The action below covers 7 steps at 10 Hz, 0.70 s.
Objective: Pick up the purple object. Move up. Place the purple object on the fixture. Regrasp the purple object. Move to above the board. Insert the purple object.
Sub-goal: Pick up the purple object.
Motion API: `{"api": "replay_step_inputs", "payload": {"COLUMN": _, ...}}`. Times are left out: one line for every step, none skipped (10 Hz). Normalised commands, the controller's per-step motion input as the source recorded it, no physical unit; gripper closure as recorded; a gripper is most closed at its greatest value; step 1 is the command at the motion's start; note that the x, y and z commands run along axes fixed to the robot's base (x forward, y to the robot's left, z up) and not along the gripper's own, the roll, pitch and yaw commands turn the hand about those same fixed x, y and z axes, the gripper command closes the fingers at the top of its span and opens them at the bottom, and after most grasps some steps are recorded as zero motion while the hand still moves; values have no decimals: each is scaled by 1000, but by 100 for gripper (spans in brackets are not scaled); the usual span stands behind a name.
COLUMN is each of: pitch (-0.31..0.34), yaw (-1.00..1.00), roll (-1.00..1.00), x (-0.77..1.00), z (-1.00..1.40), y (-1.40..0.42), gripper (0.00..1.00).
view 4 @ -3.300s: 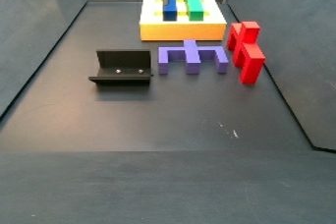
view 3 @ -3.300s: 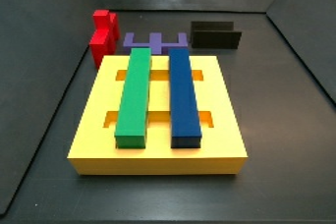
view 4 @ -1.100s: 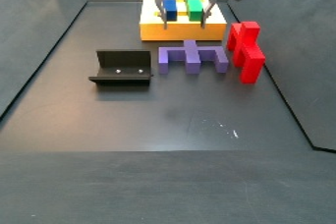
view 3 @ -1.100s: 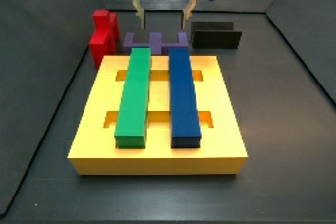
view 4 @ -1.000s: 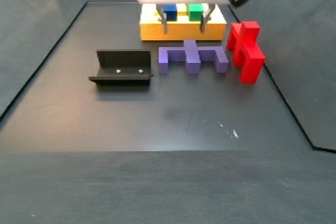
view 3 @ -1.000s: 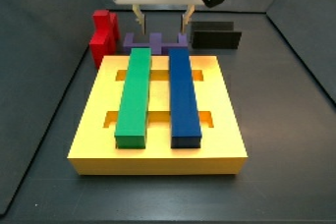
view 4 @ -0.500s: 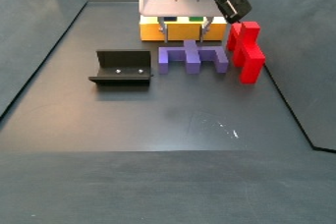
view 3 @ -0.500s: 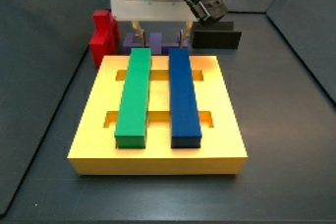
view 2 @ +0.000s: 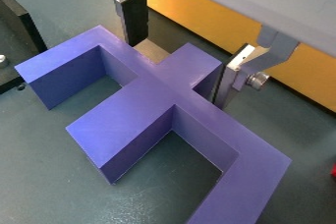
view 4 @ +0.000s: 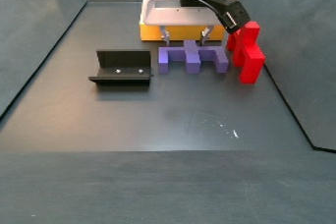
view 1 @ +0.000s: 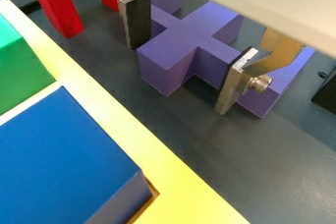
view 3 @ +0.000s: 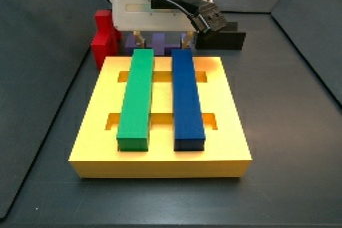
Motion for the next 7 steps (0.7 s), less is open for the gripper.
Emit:
{"api": "replay_step_inputs", "payload": {"pitch": 0, "yaw": 0, "roll": 7, "x": 0, "z": 0, "y": 0, "gripper": 0}}
{"api": "replay_step_inputs", "payload": {"pitch": 0, "yaw": 0, "roll": 3, "x": 0, "z": -66, "y": 0, "gripper": 0}}
{"api": "replay_step_inputs", "payload": {"pitch": 0, "yaw": 0, "roll": 17, "x": 0, "z": -117, "y": 0, "gripper": 0}}
{"api": "replay_step_inputs", "payload": {"pitch": 0, "yaw": 0, "roll": 16, "x": 0, "z": -114, "y": 0, "gripper": 0}}
{"api": "replay_step_inputs", "payload": {"pitch": 0, "yaw": 0, "roll": 14, "x": 0, "z": -117, "y": 0, "gripper": 0}}
{"api": "replay_step_inputs", "payload": {"pitch": 0, "yaw": 0, "roll": 3, "x": 0, "z": -74, "y": 0, "gripper": 0}}
{"api": "replay_step_inputs", "payload": {"pitch": 0, "yaw": 0, "roll": 0, "x": 0, "z": -63, "y": 0, "gripper": 0}}
